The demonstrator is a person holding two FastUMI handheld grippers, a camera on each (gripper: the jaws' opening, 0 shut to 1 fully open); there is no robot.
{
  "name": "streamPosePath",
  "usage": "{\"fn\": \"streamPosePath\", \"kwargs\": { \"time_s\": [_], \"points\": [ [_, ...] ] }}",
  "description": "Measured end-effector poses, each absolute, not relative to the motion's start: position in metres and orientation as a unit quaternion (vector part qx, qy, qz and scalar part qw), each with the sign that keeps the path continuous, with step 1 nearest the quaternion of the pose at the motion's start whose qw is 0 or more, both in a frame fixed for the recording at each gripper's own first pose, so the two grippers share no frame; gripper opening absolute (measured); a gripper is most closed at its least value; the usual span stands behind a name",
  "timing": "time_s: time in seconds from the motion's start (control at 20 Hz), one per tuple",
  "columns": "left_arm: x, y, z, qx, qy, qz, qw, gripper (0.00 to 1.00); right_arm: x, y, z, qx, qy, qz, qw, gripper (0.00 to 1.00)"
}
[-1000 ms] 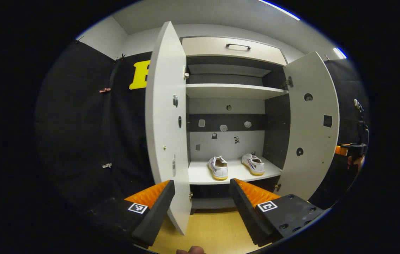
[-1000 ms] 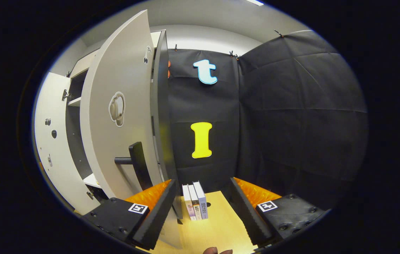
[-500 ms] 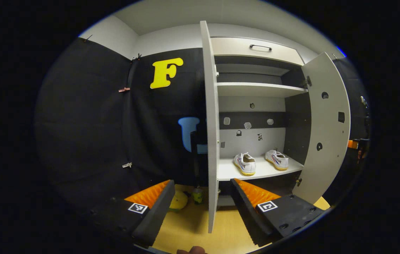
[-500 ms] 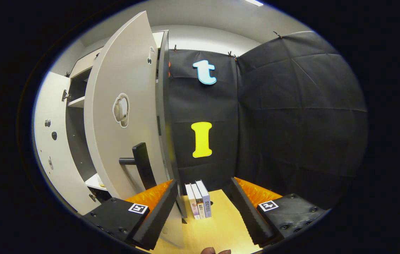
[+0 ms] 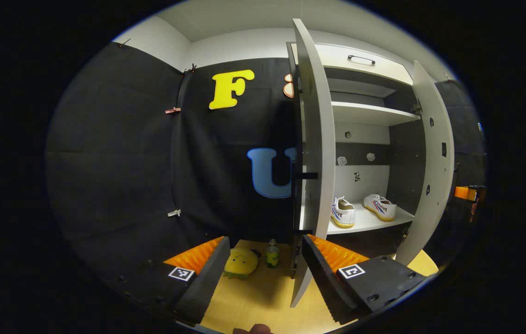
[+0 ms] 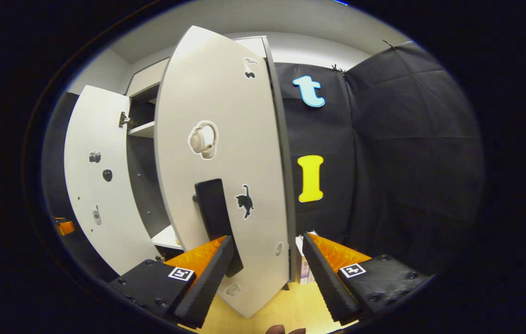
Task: Grab one shoe with the right hand and put it into the shoe cabinet, grab the other shoe with the left hand and put it into the shoe cabinet; then close the right door with the right hand and the left door with the left hand.
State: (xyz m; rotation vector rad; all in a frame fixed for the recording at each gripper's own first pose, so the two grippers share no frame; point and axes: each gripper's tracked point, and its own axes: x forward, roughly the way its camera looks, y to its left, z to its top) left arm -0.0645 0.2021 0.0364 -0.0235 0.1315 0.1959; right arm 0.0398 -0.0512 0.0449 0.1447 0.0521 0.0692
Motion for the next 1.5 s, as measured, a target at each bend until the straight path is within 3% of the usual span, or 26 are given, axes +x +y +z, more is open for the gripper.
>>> {"fn": "streamPosePath", "kwargs": {
  "time_s": [0.3, 0.95, 1.5],
  "points": [
    [-0.037, 0.228, 0.029, 0.005, 0.066, 0.096, 0.993, 0.97, 0.015, 0.018, 0.037, 0.069, 0.033, 0.081, 0.994, 0.98],
    [0.017, 0.246, 0.028, 0.035, 0.053, 0.086, 0.994, 0.93, -0.001, 0.02, 0.025, 0.084, 0.044, 0.057, 0.994, 0.98],
    [0.02, 0.171, 0.029, 0.01, 0.055, 0.053, 0.997, 0.91, 0.008, 0.012, 0.018, 0.094, 0.055, 0.069, 0.992, 0.98]
  ]
}}
